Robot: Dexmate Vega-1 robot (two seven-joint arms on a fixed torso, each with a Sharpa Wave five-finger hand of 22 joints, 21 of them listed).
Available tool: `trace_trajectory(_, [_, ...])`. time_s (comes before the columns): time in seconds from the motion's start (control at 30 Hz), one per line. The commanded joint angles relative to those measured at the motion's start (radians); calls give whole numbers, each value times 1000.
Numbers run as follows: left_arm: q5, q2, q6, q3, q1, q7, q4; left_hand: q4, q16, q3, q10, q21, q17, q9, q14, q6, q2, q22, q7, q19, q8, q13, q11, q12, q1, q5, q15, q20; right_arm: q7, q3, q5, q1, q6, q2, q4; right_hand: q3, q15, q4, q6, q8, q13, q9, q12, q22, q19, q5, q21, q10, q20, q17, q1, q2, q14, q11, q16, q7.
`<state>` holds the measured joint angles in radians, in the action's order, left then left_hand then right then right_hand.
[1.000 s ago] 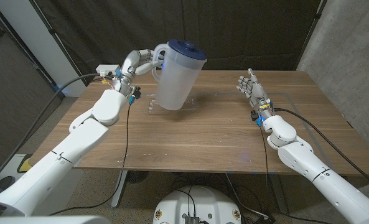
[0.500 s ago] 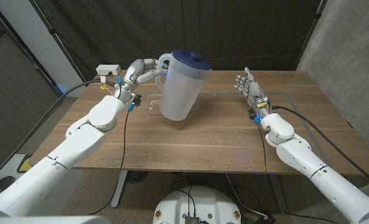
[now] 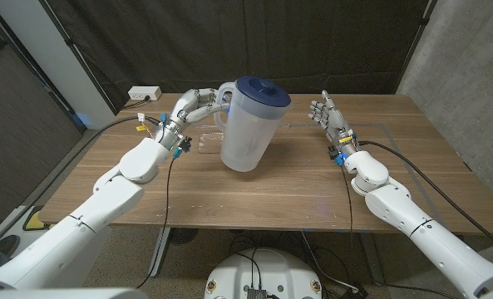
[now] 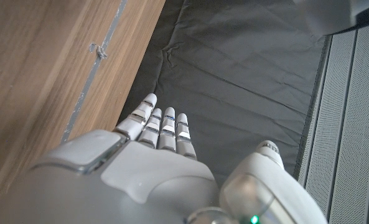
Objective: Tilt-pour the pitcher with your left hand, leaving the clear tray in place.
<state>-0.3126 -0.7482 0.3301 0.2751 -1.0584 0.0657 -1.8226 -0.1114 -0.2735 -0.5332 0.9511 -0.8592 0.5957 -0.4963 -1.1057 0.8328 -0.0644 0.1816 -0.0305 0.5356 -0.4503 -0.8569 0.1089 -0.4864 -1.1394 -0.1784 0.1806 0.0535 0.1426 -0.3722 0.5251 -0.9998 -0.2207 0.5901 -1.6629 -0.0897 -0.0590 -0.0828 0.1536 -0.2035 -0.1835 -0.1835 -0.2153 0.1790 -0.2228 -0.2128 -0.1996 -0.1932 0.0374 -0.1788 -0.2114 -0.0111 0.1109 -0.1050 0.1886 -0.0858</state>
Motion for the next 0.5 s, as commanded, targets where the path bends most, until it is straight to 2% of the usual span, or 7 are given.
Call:
trace_trajectory(0.03, [8, 49, 202, 60, 15, -85, 99, 47, 3, -50, -1, -5, 3, -3, -1, 33, -60, 1, -29, 0, 2, -7, 7, 3, -40, -3, 11, 27, 7, -7, -10, -1, 0, 1, -8, 4, -2, -6, 7, 3, -3, -4, -5, 3, -4, -1, -2, -10, 16, -4, -8, 7, 4, 1, 0, 1])
trace_trajectory(0.2, [8, 76, 224, 79, 9, -81, 129, 47, 5, -51, -2, -5, 5, -1, 3, 32, -60, 1, -29, -4, 6, -6, 7, 5, -39, -3, 10, 27, 6, -9, -15, -1, 5, 6, -10, 5, -2, -6, 7, 4, -3, -4, -4, 3, -4, -1, -2, -9, 15, -5, -8, 7, 4, 1, -1, 0])
trace_trajectory(0.5, [-20, 138, 318, 99, 7, -84, 211, 48, 9, -51, -4, -5, 8, -1, 12, 35, -60, 1, -29, -9, 9, -2, 6, 11, -36, -4, 8, 28, 16, -7, -25, -8, 24, 21, -30, 6, -1, -6, 8, 4, -3, -4, -4, 3, -4, -1, -1, -10, 15, -5, -9, 8, 5, 0, -1, 0])
